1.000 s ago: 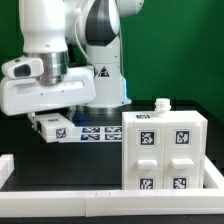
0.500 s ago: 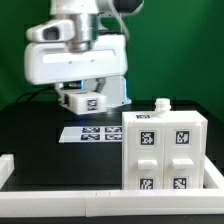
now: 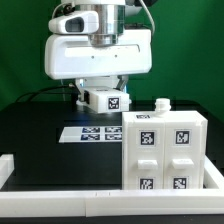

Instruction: Assemble cabinet

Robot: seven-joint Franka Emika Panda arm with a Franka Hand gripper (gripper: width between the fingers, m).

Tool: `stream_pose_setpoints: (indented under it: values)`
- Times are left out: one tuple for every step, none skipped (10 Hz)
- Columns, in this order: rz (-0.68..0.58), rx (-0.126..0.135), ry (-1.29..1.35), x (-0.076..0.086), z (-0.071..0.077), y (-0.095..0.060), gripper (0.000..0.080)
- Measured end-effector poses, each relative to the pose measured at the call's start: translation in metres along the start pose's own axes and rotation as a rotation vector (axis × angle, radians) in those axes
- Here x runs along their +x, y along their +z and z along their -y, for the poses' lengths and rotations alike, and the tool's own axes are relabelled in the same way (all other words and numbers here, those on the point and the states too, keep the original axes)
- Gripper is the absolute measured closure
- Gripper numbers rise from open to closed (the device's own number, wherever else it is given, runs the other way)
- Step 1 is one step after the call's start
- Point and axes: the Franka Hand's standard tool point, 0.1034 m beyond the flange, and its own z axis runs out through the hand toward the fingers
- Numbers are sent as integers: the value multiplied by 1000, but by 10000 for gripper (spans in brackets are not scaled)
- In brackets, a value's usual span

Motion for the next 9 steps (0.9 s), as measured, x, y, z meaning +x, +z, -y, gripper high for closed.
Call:
stream_pose_setpoints:
  values:
    - [0, 0, 0, 0, 0, 0, 242]
    - [7, 3, -9, 0, 1, -2, 242]
    - [12, 5, -19, 6, 2, -8, 242]
    - [13, 6, -12, 20, 10, -20, 242]
    - [1, 1, -14, 36, 18, -31, 242]
    - [-5, 7, -26, 54, 22, -39, 242]
    - [-16, 19, -30, 76, 25, -44, 242]
    - [-18, 24, -15, 92, 30, -48, 242]
    - [-27, 26, -16, 107, 34, -51, 242]
